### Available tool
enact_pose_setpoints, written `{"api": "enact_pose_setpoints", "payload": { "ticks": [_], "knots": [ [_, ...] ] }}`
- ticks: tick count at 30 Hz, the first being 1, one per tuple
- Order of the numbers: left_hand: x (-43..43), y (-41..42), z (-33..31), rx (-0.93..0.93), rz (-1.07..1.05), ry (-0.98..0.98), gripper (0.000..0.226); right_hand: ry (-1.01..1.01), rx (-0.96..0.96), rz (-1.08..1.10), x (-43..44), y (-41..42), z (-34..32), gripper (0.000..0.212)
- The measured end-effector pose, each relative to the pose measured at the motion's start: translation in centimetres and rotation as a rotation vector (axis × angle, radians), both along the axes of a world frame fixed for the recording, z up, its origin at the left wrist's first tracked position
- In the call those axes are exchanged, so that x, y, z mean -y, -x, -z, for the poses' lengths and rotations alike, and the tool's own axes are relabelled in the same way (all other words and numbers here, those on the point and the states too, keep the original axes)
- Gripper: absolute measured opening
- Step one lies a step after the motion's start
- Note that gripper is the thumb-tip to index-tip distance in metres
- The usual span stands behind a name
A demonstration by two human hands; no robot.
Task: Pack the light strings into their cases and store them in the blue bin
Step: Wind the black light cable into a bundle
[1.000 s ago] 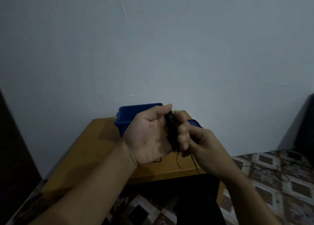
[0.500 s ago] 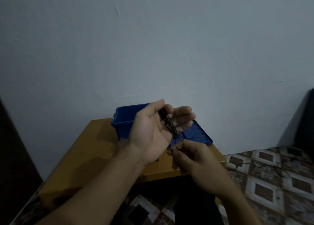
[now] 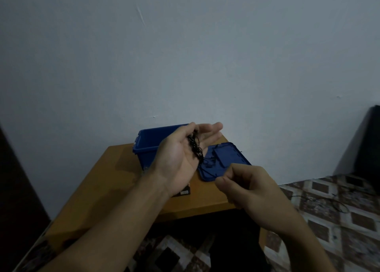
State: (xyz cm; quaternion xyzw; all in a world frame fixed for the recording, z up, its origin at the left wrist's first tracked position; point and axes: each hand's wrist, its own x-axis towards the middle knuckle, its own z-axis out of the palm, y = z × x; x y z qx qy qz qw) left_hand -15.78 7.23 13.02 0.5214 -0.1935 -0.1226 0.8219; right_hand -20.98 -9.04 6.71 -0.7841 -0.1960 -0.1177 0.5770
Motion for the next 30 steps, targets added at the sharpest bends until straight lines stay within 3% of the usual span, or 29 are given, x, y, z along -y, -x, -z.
{"api": "enact_pose_setpoints", "payload": {
  "ticks": [5,14,18,21,26,30],
  "knots": [
    [-0.08,0.05,-0.07,0.038,-0.056,-0.087,0.031,-0.027,0.058,0.004,0.05,-0.14,0.02,0.030],
    [-0.05,0.30,0.30,0.047,-0.090,-0.411,0.036,-0.187,0.129,-0.062,-0.06,0.09,-0.21,0.025],
    [-0.01,0.76,0.28,0.025,-0.038,-0.624,0.038,-0.272,0.146,-0.108,-0.31,0.42,-0.67,0.011],
    [-0.27,0.82,0.35,0.038,0.036,-0.745,0.045,-0.249,0.199,-0.060,-0.11,0.28,-0.70,0.011],
    [-0.54,0.55,0.57,-0.014,0.229,-0.750,0.066,-0.185,0.254,0.081,-0.18,-0.27,-0.36,0.014],
    [-0.55,0.39,0.71,0.006,0.263,-0.783,0.082,-0.229,0.285,0.004,-0.23,0.19,-0.71,0.013]
  ]
}}
